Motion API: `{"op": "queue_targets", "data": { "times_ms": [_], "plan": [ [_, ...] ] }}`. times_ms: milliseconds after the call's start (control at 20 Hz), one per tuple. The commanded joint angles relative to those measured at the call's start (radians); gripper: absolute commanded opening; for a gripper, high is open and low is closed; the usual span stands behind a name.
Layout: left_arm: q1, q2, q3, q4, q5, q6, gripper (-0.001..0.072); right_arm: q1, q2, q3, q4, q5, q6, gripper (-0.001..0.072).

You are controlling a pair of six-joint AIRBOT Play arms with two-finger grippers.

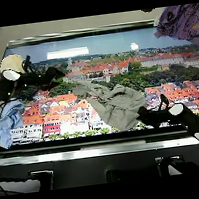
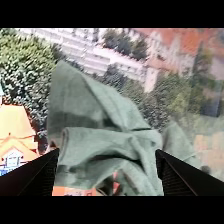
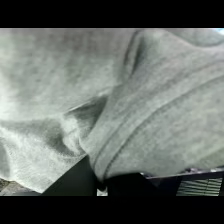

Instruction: Fold the clothes and pants, and hang the long-sleeved shirts on hangers.

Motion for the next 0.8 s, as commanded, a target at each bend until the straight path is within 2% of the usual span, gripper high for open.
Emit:
{"op": "queue_targets", "data": {
  "times_ms": [0, 150, 400, 450, 500, 550, 650, 750],
  "plan": [
    [-0.027, -0.11, 0.0, -0.022, -0.002, 0.071, 0.0716, 0.001, 0.04, 0.01, -0.002, 0.039, 0.003, 0.0034],
    [-0.066, -0.169, 0.0, -0.064, 0.014, 0.141, 0.0716, 0.001, 0.042, 0.01, -0.001, 0.054, 0.004, 0.0034],
    [-0.112, -0.24, 0.0, -0.064, 0.035, 0.14, 0.0695, 0.001, 0.042, 0.01, 0.0, 0.032, 0.035, 0.0034],
    [-0.113, -0.244, 0.0, -0.065, 0.043, 0.14, 0.0551, 0.001, 0.042, 0.01, 0.002, 0.031, 0.035, 0.0034],
    [-0.107, -0.242, 0.001, -0.069, 0.048, 0.14, 0.015, 0.001, 0.042, 0.01, 0.005, 0.031, 0.035, 0.0034],
    [-0.096, -0.237, 0.011, -0.086, 0.047, 0.139, 0.0018, 0.001, 0.043, 0.016, 0.01, 0.031, 0.034, 0.0033],
    [-0.065, -0.209, 0.068, -0.11, 0.019, 0.182, 0.0018, 0.001, 0.043, 0.077, -0.01, 0.034, 0.007, 0.0032],
    [-0.03, -0.155, 0.158, -0.092, -0.021, 0.248, 0.0017, 0.001, 0.043, 0.22, -0.103, 0.056, 0.008, 0.0031]
  ]
}}
